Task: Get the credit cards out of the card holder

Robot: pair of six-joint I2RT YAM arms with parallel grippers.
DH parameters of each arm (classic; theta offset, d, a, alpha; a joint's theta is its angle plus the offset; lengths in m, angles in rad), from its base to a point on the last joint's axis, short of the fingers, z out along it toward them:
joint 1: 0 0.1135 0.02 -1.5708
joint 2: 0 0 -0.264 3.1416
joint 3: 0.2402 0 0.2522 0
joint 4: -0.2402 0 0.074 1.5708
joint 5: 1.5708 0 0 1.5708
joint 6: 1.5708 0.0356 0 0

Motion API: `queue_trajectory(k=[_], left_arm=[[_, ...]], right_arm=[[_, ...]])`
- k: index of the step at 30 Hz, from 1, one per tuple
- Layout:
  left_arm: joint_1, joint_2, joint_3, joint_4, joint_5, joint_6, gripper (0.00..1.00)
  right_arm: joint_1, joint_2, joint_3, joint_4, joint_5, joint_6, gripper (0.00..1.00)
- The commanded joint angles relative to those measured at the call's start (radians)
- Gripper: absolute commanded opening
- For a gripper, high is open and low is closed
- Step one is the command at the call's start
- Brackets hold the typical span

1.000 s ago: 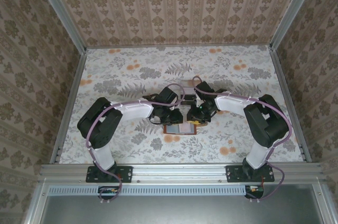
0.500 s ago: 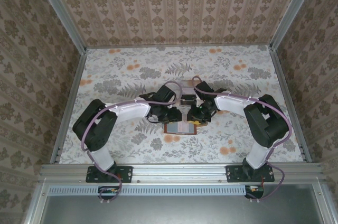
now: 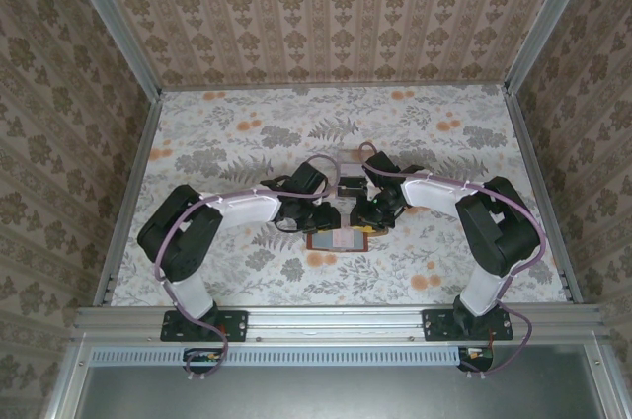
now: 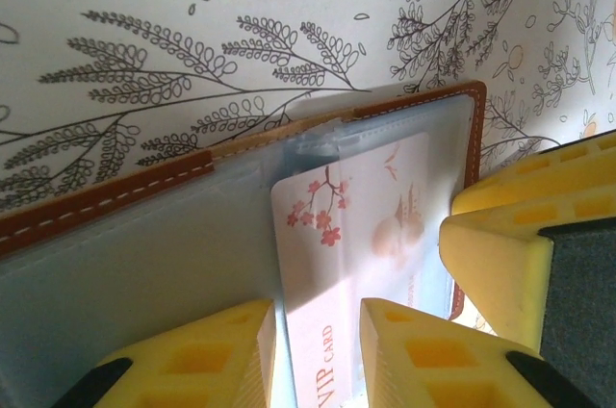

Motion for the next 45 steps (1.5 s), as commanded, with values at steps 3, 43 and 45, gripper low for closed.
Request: queue_trajectory(k=[3, 43, 45], left_arm=[[0.008, 0.033, -0.014, 0.045, 0.043, -0.022, 0.28], [0.033, -0.102, -0.008, -0.203, -0.141, 0.068, 0.08], [0.026, -0.096, 0.003, -0.203, -0.140, 0.069, 0.08]], right_arm=[[0.002, -0.004, 0.007, -0.048, 0.045, -0.006, 0.27], [0.003, 0.001, 0.013, -0.052, 0.063, -0.017, 0.27], [0.003, 0.003, 0.016, -0.052, 0.063, -0.017, 0.27]])
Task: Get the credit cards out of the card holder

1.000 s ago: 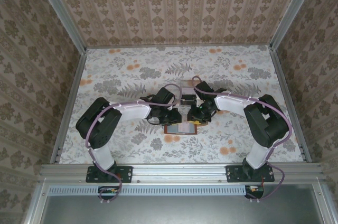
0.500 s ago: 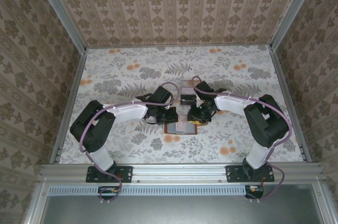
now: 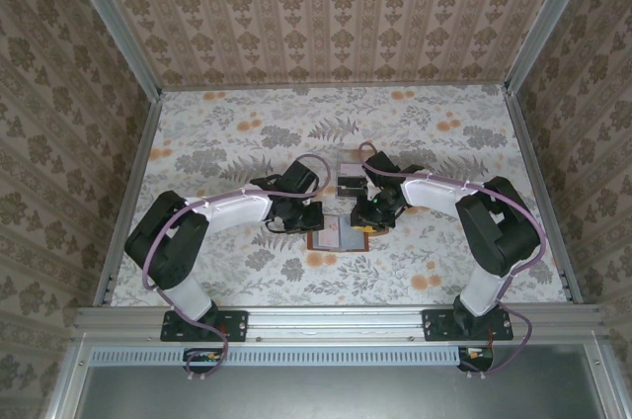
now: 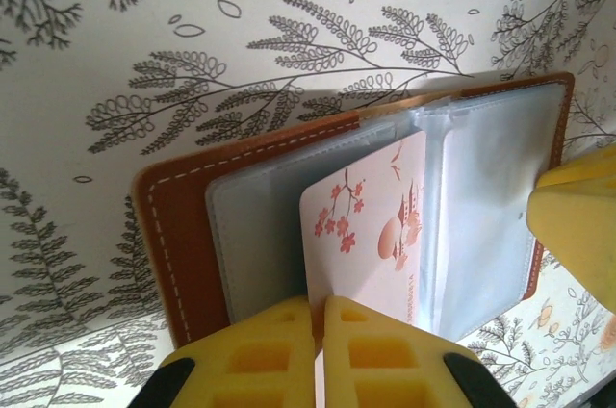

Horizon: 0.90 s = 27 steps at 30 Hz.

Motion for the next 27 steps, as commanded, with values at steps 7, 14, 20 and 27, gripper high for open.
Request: queue_trajectory(k=[7, 14, 20, 27], left_arm=[[-0.030, 0.011, 0.056, -0.054, -0.031, 0.021, 0.11], [-0.043, -0.001, 0.069, -0.039, -0.003, 0.005, 0.17], [-0.062, 0.001, 0.086, -0.040, 0.005, 0.000, 0.15], [-0.070, 0.007, 0.098, -0.039, 0.008, -0.005, 0.12]], right_arm=[[0.002, 0.002, 0.014, -0.049, 0.048, -0.015, 0.27], [0.002, 0.004, 0.013, -0.048, 0.047, -0.017, 0.27], [0.002, 0.005, 0.007, -0.049, 0.045, -0.017, 0.27], [0.002, 0.007, 0.001, -0.046, 0.043, -0.019, 0.26]])
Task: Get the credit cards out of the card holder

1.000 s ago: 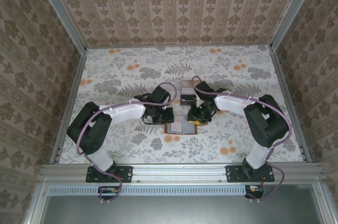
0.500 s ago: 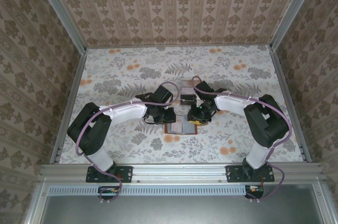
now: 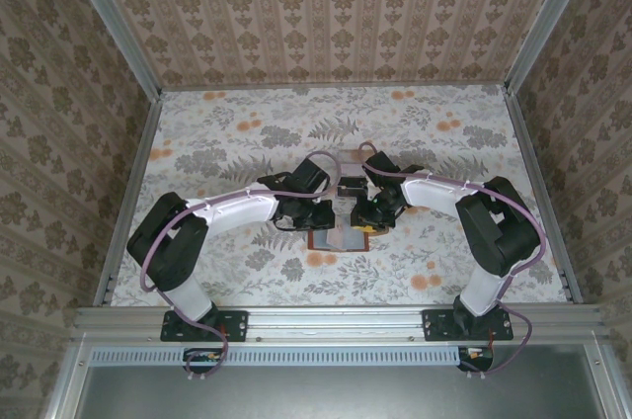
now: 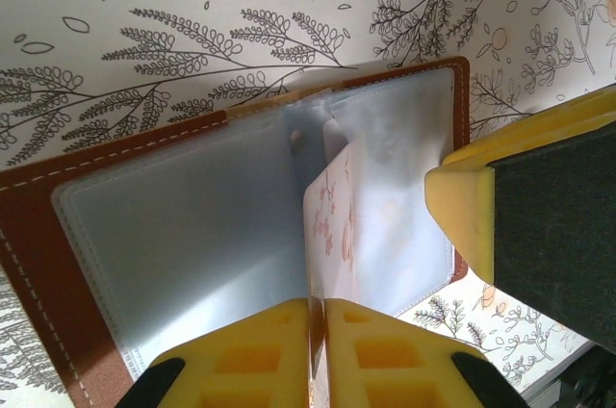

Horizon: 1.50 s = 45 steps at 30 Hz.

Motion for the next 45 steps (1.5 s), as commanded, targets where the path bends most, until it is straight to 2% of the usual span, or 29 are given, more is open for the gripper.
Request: queue_trajectory(k=[1, 14, 25, 30, 35, 45], left_arm=[[-0.006, 0.010, 0.026, -0.017, 0.014, -0.008, 0.12], [-0.013, 0.014, 0.037, -0.033, 0.000, -0.004, 0.05], [0.003, -0.052, 0.088, -0.204, -0.122, 0.103, 0.01], [0.002, -0.063, 0.119, -0.232, -0.122, 0.154, 0.00], [-0.001, -0.061, 0.177, -0.259, -0.091, 0.326, 0.00], [-0.017, -0.020, 0.352, -0.382, -0.161, 0.811, 0.00]], right_arm=[[0.003, 0.007, 0.001, -0.046, 0.042, -0.017, 0.27], [0.002, 0.006, 0.001, -0.047, 0.041, -0.019, 0.27], [0.002, -0.081, 0.026, -0.105, 0.065, -0.023, 0.26], [-0.006, -0.128, 0.043, -0.141, 0.083, -0.033, 0.26], [-0.037, -0.161, 0.045, -0.173, 0.095, -0.056, 0.26], [-0.121, -0.223, 0.019, -0.217, 0.105, -0.104, 0.26]])
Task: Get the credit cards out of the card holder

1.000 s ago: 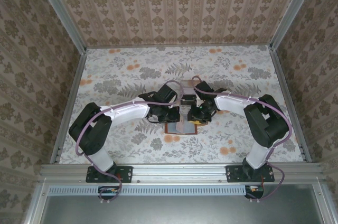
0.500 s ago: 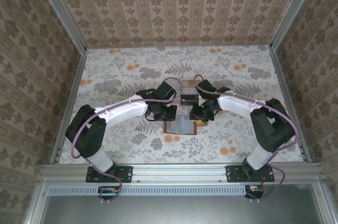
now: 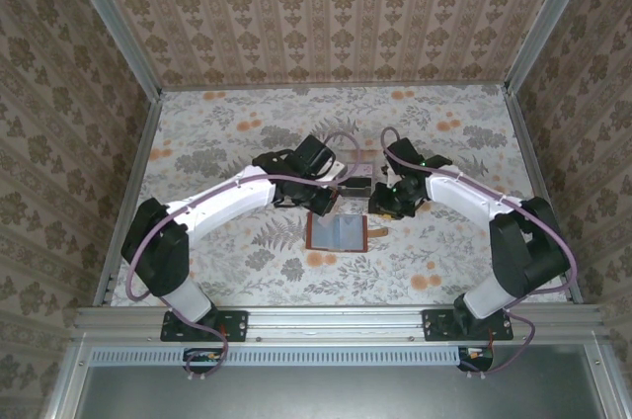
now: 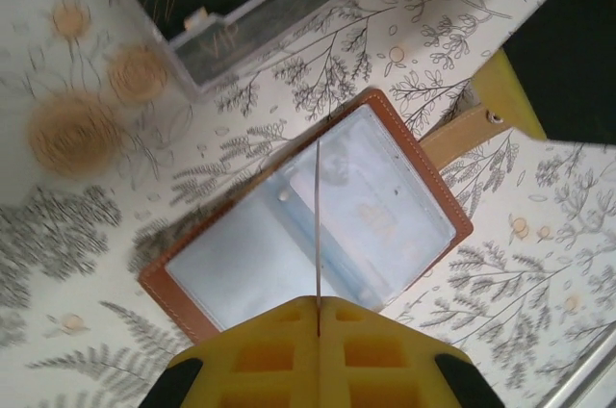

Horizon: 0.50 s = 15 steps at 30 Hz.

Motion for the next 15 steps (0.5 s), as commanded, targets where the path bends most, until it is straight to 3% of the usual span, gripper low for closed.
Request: queue_trajectory(k=[1, 11, 15], left_arm=[[-0.002, 0.033, 0.101, -0.105, -0.026, 0.257, 0.00], [-0.004, 0.211, 0.381, -0.238, -0.043, 0.708, 0.00], [0.009, 0.284, 0.499, -0.259, -0.060, 0.809, 0.00]], right_arm=[[-0.023, -0.044, -0.006, -0.059, 0.027, -0.037, 0.26], [-0.128, -0.118, -0.025, -0.112, 0.035, -0.096, 0.26], [-0.151, -0.130, -0.028, -0.122, 0.033, -0.107, 0.26]])
